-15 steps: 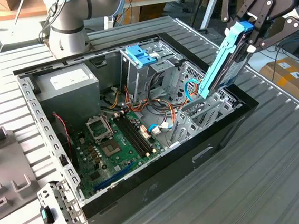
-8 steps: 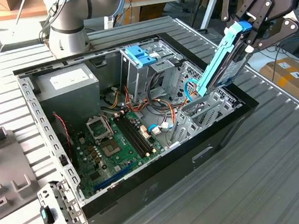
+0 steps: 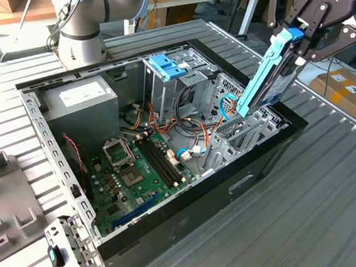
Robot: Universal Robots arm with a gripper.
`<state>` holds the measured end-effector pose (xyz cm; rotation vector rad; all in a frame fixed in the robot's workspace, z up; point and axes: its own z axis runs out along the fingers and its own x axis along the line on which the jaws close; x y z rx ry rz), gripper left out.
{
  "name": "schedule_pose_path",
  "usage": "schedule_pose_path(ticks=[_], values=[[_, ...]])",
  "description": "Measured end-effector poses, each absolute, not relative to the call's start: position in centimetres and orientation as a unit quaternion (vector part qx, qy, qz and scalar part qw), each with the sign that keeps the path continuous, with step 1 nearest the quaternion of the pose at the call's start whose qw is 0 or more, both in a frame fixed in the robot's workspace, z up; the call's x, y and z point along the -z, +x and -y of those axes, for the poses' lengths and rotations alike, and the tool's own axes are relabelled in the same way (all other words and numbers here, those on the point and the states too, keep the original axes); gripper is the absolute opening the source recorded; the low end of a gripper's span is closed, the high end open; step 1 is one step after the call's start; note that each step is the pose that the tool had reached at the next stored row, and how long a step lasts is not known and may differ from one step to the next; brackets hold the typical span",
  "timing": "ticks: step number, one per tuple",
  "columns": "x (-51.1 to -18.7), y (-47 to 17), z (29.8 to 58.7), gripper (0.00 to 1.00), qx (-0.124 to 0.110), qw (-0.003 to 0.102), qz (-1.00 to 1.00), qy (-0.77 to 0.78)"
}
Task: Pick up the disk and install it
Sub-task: 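Pick up the disk, then insert the disk into the insertion slot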
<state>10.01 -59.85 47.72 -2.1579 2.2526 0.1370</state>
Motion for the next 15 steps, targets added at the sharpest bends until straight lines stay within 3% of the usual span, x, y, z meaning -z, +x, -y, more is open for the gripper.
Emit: schedule_pose_path(ticks=[15], values=[[-47.55, 9.56, 59.86, 0.36, -0.044, 0.010, -0.721, -0.691]])
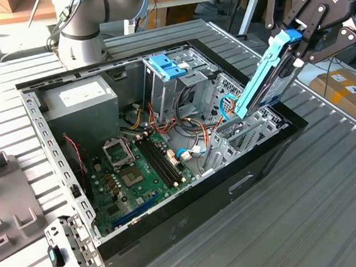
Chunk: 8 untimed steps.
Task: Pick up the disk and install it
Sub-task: 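Insert the disk into the insertion slot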
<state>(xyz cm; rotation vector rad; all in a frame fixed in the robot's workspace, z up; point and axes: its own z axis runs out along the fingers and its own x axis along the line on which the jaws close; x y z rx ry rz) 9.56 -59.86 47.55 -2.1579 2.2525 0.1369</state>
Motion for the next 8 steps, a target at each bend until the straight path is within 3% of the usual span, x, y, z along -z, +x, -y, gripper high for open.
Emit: schedule_pose_path(ticks=[8], values=[[-46.98, 9.24, 59.86, 0.36, -0.044, 0.010, -0.721, -0.691]])
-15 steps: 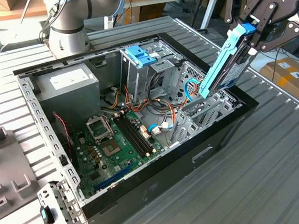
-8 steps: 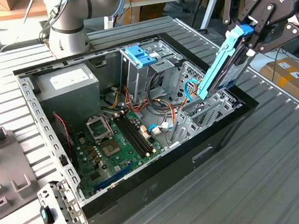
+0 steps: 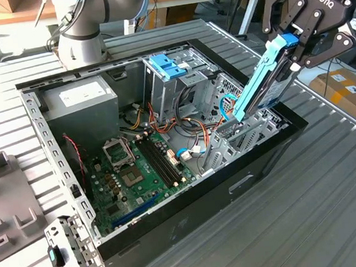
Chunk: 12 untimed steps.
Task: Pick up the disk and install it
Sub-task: 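Insert the disk into the insertion slot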
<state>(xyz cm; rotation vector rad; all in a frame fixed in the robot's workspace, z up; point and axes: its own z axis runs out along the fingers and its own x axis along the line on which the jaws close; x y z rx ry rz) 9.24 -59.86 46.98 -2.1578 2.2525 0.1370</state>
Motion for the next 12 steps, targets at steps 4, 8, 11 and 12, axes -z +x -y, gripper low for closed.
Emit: schedule_pose_path(ticks=[4, 8, 11, 12], values=[[-46.66, 9.12, 59.86, 0.36, -0.044, 0.010, -0.721, -0.691], [-46.29, 8.89, 59.86, 0.36, -0.044, 0.010, -0.721, -0.691], [-46.08, 8.74, 59.86, 0.36, -0.044, 0.010, -0.721, -0.691], [-45.97, 8.66, 59.86, 0.36, -0.044, 0.010, -0.721, -0.691]])
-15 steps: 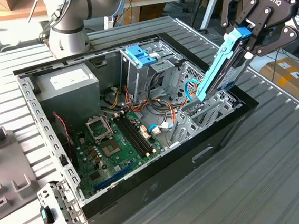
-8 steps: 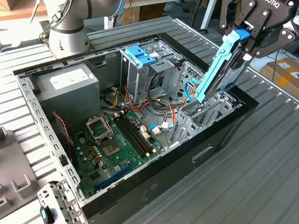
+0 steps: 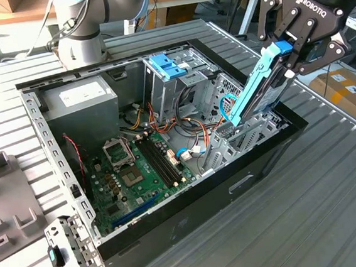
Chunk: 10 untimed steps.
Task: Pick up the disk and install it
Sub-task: 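Insert the disk into the insertion slot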
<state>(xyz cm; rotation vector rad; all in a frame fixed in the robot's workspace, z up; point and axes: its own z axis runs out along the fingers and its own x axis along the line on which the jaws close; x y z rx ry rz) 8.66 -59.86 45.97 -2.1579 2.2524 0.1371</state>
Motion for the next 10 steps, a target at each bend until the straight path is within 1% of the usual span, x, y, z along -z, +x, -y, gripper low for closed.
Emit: schedule_pose_path(ticks=[10], values=[[-45.56, 8.47, 59.86, 0.36, -0.044, 0.010, -0.721, -0.691]])
